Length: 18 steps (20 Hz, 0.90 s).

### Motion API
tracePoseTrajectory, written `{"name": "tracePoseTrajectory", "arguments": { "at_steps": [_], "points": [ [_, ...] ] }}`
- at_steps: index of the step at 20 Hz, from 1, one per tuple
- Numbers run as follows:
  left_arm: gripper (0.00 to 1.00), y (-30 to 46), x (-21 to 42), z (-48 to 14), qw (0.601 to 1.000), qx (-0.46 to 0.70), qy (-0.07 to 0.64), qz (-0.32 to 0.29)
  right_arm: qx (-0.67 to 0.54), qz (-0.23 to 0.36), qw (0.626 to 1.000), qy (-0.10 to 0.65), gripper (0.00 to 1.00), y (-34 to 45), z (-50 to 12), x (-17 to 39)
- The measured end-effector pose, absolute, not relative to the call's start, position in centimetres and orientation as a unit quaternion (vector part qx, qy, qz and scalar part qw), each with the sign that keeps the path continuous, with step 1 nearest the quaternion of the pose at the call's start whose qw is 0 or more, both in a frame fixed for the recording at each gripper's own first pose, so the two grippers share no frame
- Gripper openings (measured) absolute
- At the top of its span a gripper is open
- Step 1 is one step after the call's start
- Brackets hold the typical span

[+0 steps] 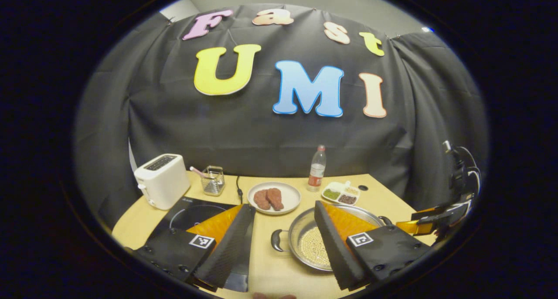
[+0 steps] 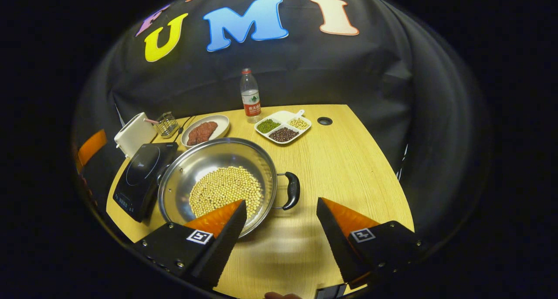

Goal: First push the handle of the pot to place it horizontally, then grasp the pot with both hands and set it on the induction cooktop.

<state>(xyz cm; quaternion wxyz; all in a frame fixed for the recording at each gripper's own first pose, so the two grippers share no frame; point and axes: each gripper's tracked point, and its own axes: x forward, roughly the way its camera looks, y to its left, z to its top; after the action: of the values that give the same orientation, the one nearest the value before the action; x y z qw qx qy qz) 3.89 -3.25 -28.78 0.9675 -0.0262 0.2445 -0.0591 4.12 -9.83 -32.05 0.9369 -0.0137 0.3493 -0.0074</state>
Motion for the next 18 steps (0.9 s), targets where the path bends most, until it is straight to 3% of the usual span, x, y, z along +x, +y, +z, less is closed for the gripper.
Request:
{"name": "tracePoseTrajectory", "arguments": {
  "at_steps": [1,8,18],
  "points": [
    [0.96,-3.5,4.3,-30.3,0.965,-0.025,0.253,-0.058,-0.016,-0.009,0.940,0.341,0.99,-9.9,-32.2,4.4],
    [0.96,-4.7,6.2,-40.7,0.942,-0.005,0.327,-0.072,-0.034,-0.027,0.936,0.350,0.99,-10.5,-36.2,7.1],
    [0.96,-5.4,7.5,-49.2,0.906,0.003,0.411,-0.102,-0.038,-0.062,0.913,0.401,0.99,-11.1,-41.0,9.9]
  ]
}}
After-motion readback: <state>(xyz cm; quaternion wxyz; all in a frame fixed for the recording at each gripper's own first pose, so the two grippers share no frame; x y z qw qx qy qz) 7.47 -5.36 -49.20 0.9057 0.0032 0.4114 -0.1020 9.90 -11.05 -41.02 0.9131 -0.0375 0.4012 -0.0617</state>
